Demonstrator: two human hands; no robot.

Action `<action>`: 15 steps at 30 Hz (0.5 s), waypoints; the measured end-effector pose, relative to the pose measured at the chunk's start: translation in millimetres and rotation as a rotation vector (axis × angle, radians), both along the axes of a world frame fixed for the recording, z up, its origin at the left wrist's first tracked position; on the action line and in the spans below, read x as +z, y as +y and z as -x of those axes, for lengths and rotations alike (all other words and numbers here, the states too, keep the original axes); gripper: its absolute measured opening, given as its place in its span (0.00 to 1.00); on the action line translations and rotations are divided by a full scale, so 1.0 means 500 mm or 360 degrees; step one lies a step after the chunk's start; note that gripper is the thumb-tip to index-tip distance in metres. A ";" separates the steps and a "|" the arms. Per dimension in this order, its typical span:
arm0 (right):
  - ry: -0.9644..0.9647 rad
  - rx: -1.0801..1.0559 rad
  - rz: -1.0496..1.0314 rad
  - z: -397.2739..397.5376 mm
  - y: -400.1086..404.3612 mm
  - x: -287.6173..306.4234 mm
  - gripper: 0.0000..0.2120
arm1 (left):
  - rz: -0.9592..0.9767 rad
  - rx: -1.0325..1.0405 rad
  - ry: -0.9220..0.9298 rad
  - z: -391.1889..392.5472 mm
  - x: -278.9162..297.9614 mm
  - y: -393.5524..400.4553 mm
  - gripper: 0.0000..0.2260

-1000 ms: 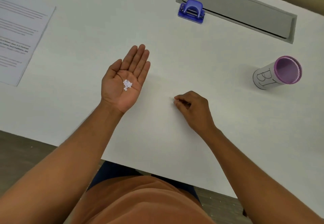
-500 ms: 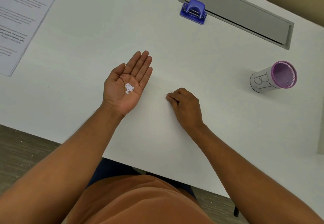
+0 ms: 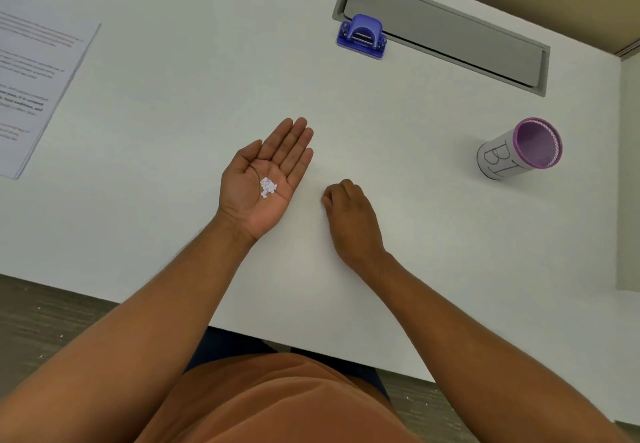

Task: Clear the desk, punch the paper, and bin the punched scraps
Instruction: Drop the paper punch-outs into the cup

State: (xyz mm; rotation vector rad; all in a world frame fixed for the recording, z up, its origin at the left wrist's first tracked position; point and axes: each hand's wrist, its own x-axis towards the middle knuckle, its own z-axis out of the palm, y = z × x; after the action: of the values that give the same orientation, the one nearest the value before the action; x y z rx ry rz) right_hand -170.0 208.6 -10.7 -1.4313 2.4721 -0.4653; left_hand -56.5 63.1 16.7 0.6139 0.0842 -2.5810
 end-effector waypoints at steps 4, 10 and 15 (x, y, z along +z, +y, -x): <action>-0.0784 -0.0547 0.0442 0.017 0.047 0.060 0.08 | 0.0042 -0.0106 0.0043 0.070 0.024 0.038 0.23; -0.1050 -0.0970 0.0790 0.164 0.158 0.185 0.10 | 0.0021 -0.0159 0.0137 0.219 0.073 0.125 0.22; -0.0559 -0.1033 0.0894 0.370 0.230 0.252 0.10 | 0.0070 -0.0230 0.0110 0.361 0.120 0.188 0.22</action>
State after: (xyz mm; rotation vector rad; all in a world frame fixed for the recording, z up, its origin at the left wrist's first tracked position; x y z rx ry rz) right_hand -355.0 323.7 115.2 -0.5412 2.5485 -1.4859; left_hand -237.0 157.2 76.9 0.5322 0.0055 -2.7362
